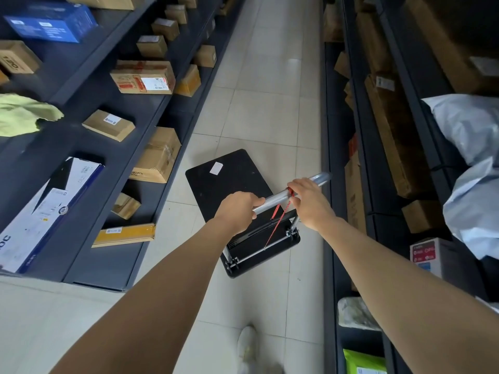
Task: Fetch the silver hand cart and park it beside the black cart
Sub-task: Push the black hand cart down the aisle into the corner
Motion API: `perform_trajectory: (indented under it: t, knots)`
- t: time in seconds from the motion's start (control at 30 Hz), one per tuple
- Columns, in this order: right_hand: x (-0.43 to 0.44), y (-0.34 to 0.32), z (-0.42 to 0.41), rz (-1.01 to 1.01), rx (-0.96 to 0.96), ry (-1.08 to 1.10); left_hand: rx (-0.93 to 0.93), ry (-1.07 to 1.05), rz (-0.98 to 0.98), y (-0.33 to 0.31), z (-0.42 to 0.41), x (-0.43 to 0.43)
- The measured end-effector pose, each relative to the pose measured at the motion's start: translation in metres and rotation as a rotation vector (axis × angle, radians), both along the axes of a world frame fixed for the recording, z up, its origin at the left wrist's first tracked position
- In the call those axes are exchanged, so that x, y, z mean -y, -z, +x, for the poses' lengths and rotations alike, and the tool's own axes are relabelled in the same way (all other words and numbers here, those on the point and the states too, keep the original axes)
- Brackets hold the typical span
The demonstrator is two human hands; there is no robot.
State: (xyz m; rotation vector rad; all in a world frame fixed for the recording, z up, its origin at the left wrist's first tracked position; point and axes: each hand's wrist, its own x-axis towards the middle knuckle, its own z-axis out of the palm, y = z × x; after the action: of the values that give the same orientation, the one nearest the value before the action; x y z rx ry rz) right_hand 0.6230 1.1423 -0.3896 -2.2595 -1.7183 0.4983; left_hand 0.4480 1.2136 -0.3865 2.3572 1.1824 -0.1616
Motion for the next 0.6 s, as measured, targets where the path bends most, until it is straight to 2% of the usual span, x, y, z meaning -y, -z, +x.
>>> perform_trajectory:
  t: [0.27,0.6]
  knots:
    - [0.025,0.005,-0.012,0.027,0.046,0.012,-0.018,0.017,-0.018,0.001,-0.018,0.025]
    - [0.066,0.002,-0.038,-0.046,0.042,-0.018,0.030,-0.096,-0.017,-0.002,-0.048,0.070]
